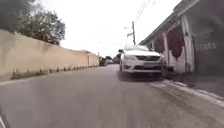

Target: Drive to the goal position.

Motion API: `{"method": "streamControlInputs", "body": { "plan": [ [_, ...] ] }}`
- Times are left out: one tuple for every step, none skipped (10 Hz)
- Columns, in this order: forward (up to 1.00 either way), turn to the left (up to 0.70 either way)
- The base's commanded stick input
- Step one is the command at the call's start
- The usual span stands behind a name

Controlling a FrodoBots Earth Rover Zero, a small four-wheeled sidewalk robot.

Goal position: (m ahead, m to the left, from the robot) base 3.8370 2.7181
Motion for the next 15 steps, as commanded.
{"method": "streamControlInputs", "body": {
  "plan": [
    [0.7, 0.01],
    [0.7, 0.01],
    [0.7, 0.01],
    [0.7, 0.01],
    [0.7, 0.01],
    [0.7, 0.03],
    [0.7, 0.03],
    [0.7, 0.03],
    [0.7, 0.04],
    [0.7, 0.05],
    [0.7, 0.06],
    [0.7, 0.07],
    [0.7, 0.07],
    [0.7, 0.07],
    [0.7, 0.07]
  ]
}}
